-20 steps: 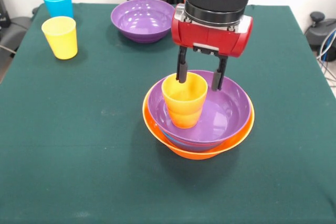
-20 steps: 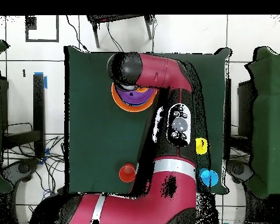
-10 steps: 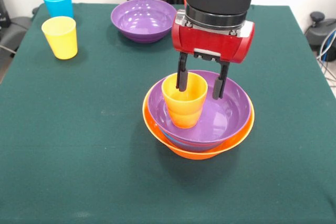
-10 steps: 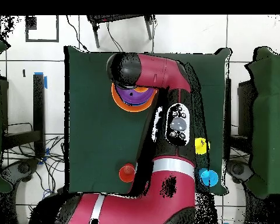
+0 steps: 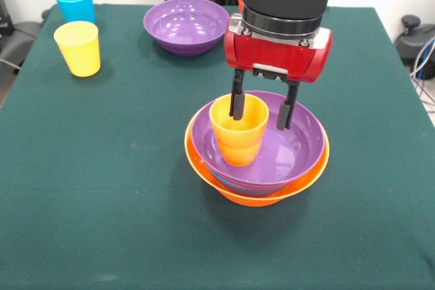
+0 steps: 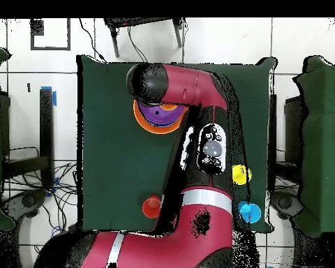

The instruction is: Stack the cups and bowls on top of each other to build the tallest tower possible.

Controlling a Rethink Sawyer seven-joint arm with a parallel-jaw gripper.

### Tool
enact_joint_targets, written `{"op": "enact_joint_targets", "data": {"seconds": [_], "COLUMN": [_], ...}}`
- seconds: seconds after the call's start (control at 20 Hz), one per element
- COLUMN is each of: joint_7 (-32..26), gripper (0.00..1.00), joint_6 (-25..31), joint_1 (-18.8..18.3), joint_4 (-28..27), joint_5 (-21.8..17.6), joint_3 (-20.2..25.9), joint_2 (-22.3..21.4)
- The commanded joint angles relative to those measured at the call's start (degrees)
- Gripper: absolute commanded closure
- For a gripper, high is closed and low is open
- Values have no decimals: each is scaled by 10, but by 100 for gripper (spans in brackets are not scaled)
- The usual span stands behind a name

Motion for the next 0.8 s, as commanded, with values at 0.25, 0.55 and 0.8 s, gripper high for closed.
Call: {"op": "enact_joint_targets", "data": {"seconds": [0.25, 0.55, 0.8], "joint_7": [19, 20, 26], "gripper": [0, 0, 0], "joint_6": [-26, -44, -52], "joint_1": [-3, -6, -2], "joint_4": [58, 67, 66], "joint_5": [-18, -17, -16], "joint_3": [48, 54, 52], "joint_2": [29, 28, 28]}}
